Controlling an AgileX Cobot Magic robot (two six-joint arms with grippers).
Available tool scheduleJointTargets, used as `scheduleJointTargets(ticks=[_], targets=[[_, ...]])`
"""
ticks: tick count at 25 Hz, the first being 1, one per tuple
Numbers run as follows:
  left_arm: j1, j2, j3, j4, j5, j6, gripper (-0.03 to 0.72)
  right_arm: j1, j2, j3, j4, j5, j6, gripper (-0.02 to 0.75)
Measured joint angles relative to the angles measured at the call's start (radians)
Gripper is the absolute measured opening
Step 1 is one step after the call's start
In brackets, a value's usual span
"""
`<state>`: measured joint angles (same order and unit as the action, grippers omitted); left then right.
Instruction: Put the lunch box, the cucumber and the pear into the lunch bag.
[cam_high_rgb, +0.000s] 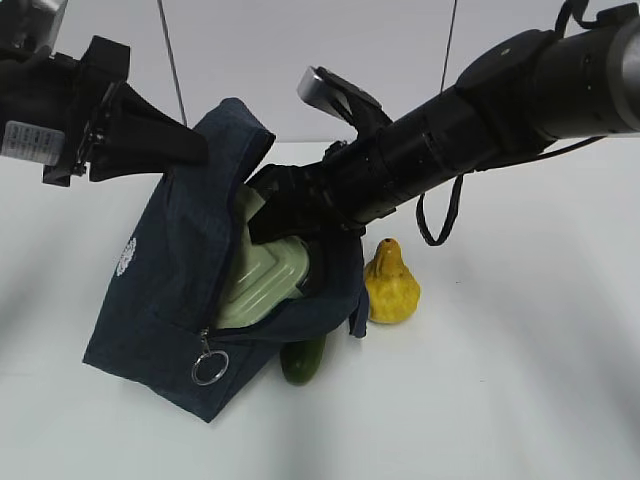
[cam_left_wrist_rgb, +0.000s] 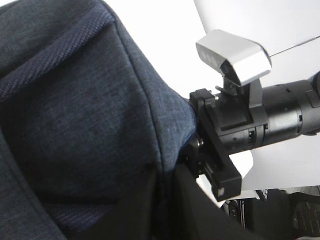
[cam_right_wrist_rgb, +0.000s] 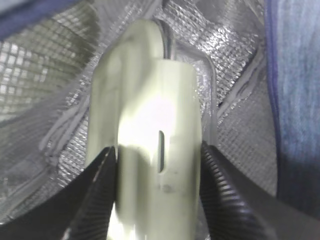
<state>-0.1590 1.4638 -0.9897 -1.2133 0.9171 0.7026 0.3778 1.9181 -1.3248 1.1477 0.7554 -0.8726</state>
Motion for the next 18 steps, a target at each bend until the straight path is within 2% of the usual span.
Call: scheduleJointTargets(ticks=[8, 18], targets=[[0.000, 0.000, 0.000, -0.003, -0.001, 0.000, 0.019, 0.000, 0.000, -0.010, -0.009, 0.000, -0.017, 0.519], [0.000, 0.000, 0.000, 0.030, -0.019, 0.002, 0.018, 0.000, -0.071, -0.010, -0.112, 0.001, -0.022, 0.529]])
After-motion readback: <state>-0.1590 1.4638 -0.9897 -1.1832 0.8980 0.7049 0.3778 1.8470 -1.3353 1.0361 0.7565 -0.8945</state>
